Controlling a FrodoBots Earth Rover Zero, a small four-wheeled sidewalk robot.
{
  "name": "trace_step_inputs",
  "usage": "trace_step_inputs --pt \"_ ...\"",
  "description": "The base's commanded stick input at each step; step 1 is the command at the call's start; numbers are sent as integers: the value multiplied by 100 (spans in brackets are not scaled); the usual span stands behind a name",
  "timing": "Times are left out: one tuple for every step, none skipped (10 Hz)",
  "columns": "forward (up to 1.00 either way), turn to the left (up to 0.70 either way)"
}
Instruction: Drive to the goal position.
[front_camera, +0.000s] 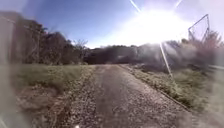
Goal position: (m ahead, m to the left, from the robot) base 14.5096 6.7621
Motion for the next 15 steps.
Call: trace_step_inputs --pt "70 0" --pt "70 0" --pt "70 0" --pt "70 0" --pt "70 0" --pt "70 0" --pt "70 0" --pt "70 0" --pt "70 0" --pt "70 0" --pt "70 0" --pt "70 0" --pt "70 0" --pt "70 0" --pt "70 0"
